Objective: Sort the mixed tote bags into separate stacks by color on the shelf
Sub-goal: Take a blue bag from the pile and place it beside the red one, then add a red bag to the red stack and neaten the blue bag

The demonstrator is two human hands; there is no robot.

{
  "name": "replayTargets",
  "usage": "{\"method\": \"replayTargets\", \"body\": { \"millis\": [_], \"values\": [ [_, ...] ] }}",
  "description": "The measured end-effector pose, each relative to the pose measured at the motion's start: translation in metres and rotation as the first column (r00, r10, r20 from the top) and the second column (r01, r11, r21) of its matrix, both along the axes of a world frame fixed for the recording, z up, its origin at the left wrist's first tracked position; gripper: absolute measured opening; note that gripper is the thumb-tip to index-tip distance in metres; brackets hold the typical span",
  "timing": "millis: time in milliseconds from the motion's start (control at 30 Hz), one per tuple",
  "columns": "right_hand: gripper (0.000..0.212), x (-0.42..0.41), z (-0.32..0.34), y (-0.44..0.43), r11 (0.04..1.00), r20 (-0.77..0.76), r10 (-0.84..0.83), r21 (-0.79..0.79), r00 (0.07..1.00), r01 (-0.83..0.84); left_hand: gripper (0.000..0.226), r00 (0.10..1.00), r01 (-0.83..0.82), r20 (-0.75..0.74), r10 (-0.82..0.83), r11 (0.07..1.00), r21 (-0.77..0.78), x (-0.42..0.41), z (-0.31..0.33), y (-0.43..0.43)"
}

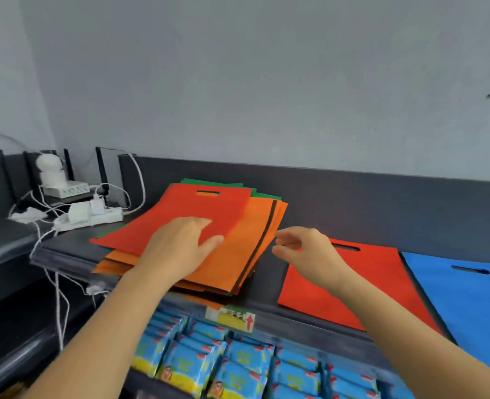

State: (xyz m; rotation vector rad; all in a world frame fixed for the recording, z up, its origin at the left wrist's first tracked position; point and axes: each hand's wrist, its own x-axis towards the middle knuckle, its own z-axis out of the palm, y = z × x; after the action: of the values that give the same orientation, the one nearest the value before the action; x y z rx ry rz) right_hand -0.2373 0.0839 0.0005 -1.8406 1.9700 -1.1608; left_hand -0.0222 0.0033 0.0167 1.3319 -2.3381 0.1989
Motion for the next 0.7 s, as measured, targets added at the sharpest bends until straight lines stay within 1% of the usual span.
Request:
{"method": "replayTargets", "body": {
  "millis": [67, 133, 200, 233, 300, 367, 400, 467, 500, 533, 600, 700],
  "values": [
    [0.042, 0.025, 0.001, -0.017, 0.999, 0.002, 0.023, 0.025, 1.000, -0.024, 0.085, 0.992, -0.046, 0.126, 0.030, 0.991, 0.125, 0.022, -0.004, -0.020],
    [0.046, 0.046, 0.000, -0.032, 0.998, -0.012, 0.022, 0.062, 1.000, -0.021, 0.105, 0.976, -0.073, 0.218, 0.008, 0.955, 0.289, 0.038, -0.012, -0.035],
    [0.051, 0.061, -0.003, -0.045, 0.992, -0.019, 0.008, 0.129, 1.000, -0.006, 0.120, 0.973, -0.036, 0.226, -0.055, 0.925, 0.379, 0.050, -0.021, -0.046],
    [0.055, 0.068, -0.005, -0.051, 0.984, -0.025, 0.001, 0.176, 1.000, 0.004, 0.121, 0.975, -0.001, 0.206, -0.086, 0.922, 0.387, 0.055, -0.024, -0.050],
    [0.064, 0.077, -0.009, -0.059, 0.962, -0.034, -0.016, 0.273, 0.999, 0.025, 0.112, 0.973, 0.059, 0.185, -0.135, 0.929, 0.365, 0.062, -0.025, -0.058],
    [0.071, 0.084, -0.012, -0.065, 0.946, 0.007, -0.057, 0.319, 0.998, 0.052, 0.097, 0.963, 0.094, 0.210, -0.171, 0.939, 0.330, 0.066, -0.024, -0.064],
    [0.073, 0.086, -0.013, -0.068, 0.944, 0.041, -0.091, 0.320, 0.995, 0.073, 0.085, 0.962, 0.111, 0.209, -0.178, 0.948, 0.300, 0.067, -0.024, -0.068],
    [0.075, 0.090, -0.014, -0.075, 0.943, 0.102, -0.154, 0.312, 0.983, 0.115, 0.056, 0.974, 0.143, 0.143, -0.176, 0.966, 0.216, 0.068, -0.024, -0.073],
    [0.075, 0.091, -0.014, -0.078, 0.943, 0.138, -0.177, 0.308, 0.974, 0.128, 0.045, 0.979, 0.152, 0.110, -0.172, 0.974, 0.168, 0.068, -0.024, -0.073],
    [0.075, 0.092, -0.015, -0.081, 0.944, 0.181, -0.194, 0.303, 0.964, 0.133, 0.040, 0.982, 0.154, 0.092, -0.167, 0.980, 0.128, 0.068, -0.025, -0.074],
    [0.070, 0.092, -0.016, -0.087, 0.946, 0.281, -0.231, 0.289, 0.931, 0.148, 0.037, 0.984, 0.156, 0.073, -0.162, 0.985, 0.080, 0.067, -0.028, -0.075],
    [0.061, 0.094, -0.014, -0.091, 0.949, 0.484, -0.287, 0.260, 0.827, 0.177, 0.035, 0.989, 0.140, 0.035, -0.142, 0.989, 0.041, 0.066, -0.031, -0.071]
  ]
}}
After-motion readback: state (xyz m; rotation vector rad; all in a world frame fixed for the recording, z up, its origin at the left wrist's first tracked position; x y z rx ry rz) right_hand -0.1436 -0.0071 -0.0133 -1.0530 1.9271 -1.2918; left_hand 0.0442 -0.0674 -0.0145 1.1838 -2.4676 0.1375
